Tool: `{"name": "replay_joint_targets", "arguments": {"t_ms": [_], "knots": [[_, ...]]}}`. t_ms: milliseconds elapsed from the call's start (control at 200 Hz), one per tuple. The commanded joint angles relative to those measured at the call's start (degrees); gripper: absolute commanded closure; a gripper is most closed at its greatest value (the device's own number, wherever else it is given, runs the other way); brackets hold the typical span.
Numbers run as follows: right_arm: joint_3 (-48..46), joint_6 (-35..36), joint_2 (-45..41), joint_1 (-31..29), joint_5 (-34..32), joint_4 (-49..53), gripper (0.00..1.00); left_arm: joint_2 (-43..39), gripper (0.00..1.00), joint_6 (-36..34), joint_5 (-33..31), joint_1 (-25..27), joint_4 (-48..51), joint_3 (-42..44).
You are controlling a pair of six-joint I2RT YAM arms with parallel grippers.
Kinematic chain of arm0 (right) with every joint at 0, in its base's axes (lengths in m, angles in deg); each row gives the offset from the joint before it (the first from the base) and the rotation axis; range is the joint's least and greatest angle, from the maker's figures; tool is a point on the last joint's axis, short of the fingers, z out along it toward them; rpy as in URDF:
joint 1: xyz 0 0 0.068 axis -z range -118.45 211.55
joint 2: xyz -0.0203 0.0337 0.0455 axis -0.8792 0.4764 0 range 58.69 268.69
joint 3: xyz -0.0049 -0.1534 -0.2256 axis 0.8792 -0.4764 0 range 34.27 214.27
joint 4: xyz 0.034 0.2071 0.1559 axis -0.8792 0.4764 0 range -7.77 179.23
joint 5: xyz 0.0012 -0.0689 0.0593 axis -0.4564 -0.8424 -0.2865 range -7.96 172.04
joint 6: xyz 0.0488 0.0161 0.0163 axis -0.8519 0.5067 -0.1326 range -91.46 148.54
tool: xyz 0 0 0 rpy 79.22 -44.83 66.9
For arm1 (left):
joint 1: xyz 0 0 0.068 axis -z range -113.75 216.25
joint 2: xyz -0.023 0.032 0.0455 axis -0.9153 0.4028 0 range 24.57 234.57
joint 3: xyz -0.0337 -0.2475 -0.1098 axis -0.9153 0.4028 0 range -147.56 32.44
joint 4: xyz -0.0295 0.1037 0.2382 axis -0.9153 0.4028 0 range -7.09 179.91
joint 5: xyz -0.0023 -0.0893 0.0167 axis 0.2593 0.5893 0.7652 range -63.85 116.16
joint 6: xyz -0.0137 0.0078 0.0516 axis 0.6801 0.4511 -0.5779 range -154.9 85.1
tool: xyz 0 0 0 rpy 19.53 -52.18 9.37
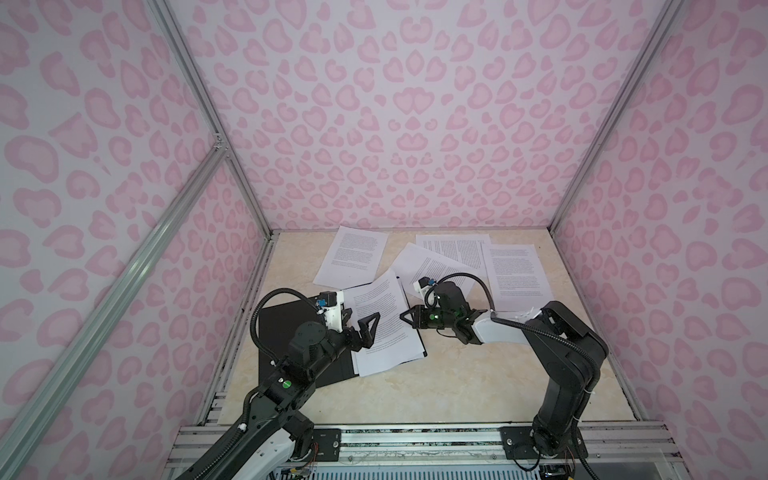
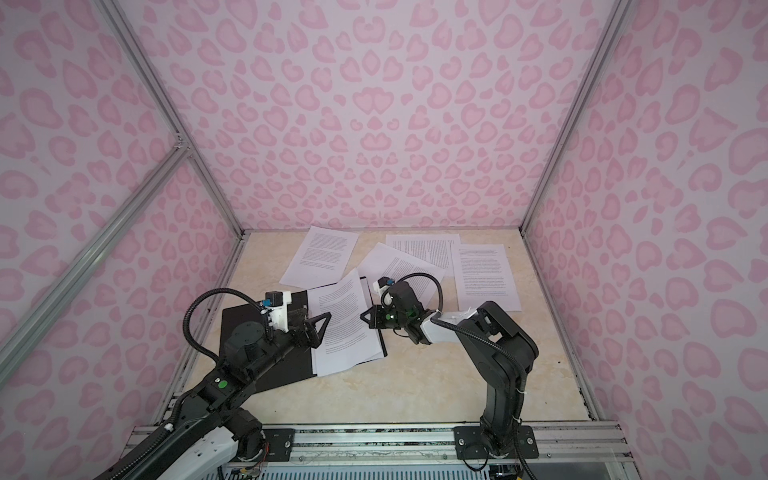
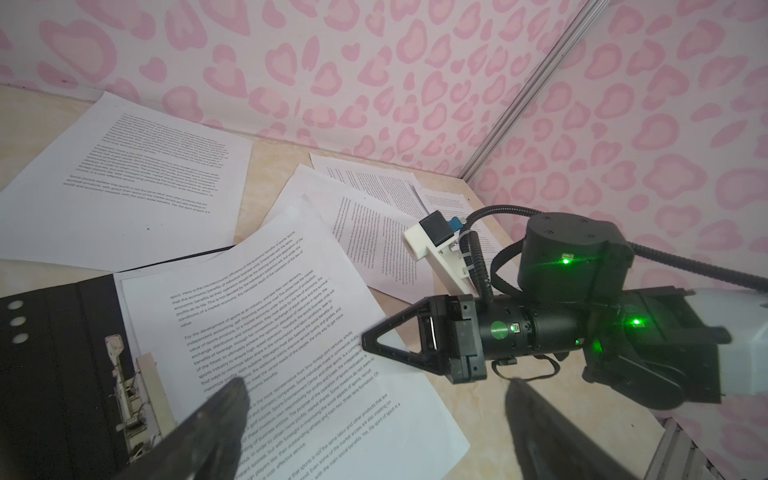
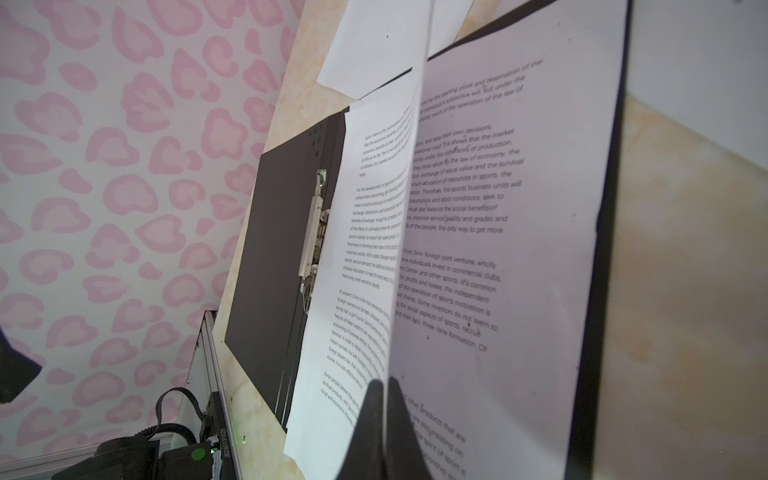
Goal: Put the files into the folder
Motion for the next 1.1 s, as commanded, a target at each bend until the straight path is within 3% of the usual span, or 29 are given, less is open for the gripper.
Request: {"name": "replay_joint_targets", "arguments": {"t_ms": [0,515,1095], "knots": [[-0.50,-1.70,0.74,-0.09,0.10,-3.09,1.00,-0.27,0.03,-0.38,-0.17,-0.04,-1.48,-0.42],[-1.04,-6.53,3.08,-0.21,0.64,-8.21,1.00,1.22,0.03,-0.40,0.12,-0.04,-1.55,-0.77],[-0.40,-7.10,4.88,-0.94,1.34,-8.99,0.97,1.96,0.03,-0.46,0.12,-0.04,-1.55,-0.88]]}}
